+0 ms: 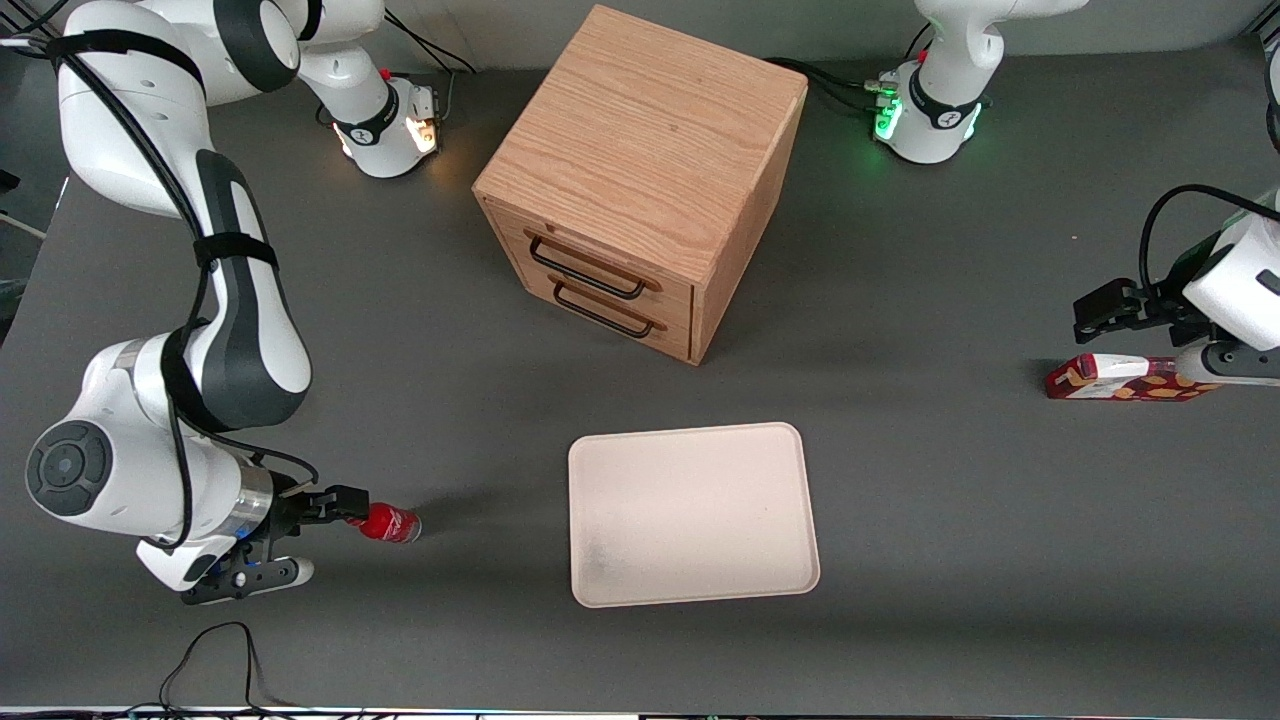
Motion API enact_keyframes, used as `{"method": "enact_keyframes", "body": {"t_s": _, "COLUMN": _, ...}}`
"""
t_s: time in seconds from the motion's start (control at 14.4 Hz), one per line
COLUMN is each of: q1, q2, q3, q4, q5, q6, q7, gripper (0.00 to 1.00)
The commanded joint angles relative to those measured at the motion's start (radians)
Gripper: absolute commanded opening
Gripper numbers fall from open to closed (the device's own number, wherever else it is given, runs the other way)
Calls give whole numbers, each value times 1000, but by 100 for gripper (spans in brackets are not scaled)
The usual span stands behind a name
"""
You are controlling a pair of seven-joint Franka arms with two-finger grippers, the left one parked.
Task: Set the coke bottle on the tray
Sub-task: 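Close the right gripper around the bottle's neck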
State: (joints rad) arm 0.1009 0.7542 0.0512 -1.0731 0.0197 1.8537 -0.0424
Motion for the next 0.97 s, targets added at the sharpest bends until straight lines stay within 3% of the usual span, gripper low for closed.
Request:
{"method": "enact_keyframes", "body": {"t_s": 0.0, "q1": 11, "q2": -7, "q3": 2, "q4": -56, "q5": -24, "q6": 62, "q7": -10, "gripper": 100}}
{"method": "enact_keyframes", "body": {"t_s": 0.42, "q1": 7, "q2": -9, "q3": -2, "q4": -156, "q5": -49, "q6": 150, "q7": -17, "gripper": 99}}
{"method": "enact_keyframes", "body": {"t_s": 0.69, "q1": 8, "q2": -13, "q3": -2, "q4": -159, "q5": -49, "q6": 148, "q7": -17, "gripper": 93}}
{"method": "enact_keyframes", "body": {"t_s": 0.83, "q1": 10, "q2": -15, "q3": -2, "q4": -165, "q5": -49, "q6": 148, "q7": -17, "gripper": 74}}
{"method": "enact_keyframes", "body": {"t_s": 0.9, "q1": 10, "q2": -16, "q3": -2, "q4": -165, "q5": -49, "q6": 148, "q7": -16, "gripper": 57}}
